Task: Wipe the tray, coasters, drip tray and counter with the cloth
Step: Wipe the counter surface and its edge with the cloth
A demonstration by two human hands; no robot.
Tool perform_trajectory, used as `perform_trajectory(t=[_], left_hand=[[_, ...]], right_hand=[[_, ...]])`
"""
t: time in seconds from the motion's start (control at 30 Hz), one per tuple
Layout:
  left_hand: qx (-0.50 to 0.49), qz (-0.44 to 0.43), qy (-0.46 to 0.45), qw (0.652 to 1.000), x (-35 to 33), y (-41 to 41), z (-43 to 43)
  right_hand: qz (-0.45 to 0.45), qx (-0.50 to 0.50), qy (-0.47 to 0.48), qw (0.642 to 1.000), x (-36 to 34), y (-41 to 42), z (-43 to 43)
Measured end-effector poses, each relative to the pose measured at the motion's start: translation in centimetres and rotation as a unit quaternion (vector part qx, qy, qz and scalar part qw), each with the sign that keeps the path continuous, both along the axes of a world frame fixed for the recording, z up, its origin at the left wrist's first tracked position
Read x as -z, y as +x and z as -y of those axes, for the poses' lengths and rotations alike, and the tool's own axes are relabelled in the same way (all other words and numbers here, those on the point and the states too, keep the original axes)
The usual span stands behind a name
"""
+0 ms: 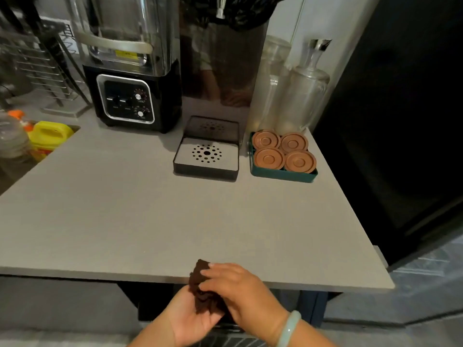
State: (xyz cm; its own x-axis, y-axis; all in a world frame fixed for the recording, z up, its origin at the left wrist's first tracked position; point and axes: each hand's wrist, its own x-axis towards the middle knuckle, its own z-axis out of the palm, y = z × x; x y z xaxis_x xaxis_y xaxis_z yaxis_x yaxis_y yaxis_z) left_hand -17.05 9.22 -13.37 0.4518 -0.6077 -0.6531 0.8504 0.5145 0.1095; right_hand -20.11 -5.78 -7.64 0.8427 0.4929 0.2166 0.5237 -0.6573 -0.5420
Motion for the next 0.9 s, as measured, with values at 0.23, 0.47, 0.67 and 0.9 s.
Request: perform_trajectory(t=[0.23, 0.47, 0.67, 0.9], left_hand=[[0.058, 0.013, 0.027, 0.998, 0.3, 0.3, 0.3], [0.038, -0.032, 0.065, 0.997, -0.1, -0.4, 2.1], [-0.022, -0.009, 0.057, 0.998, 0.7, -1.7, 5.6], [-0.057, -0.001, 0.049, 0.997, 1.2, -3.1, 10.4]], right_hand=[[0.103, 0.007, -0.125, 0.987, -1.3, -2.2, 3.6], [0.013, 0.404, 0.194, 0.894, -2.2, -4.6, 11.2], [0.026, 0.560, 0.146, 0.815, -2.1, -4.2, 24.9], [-0.049, 0.435, 0.022, 0.899, -0.9, -1.9, 24.1]])
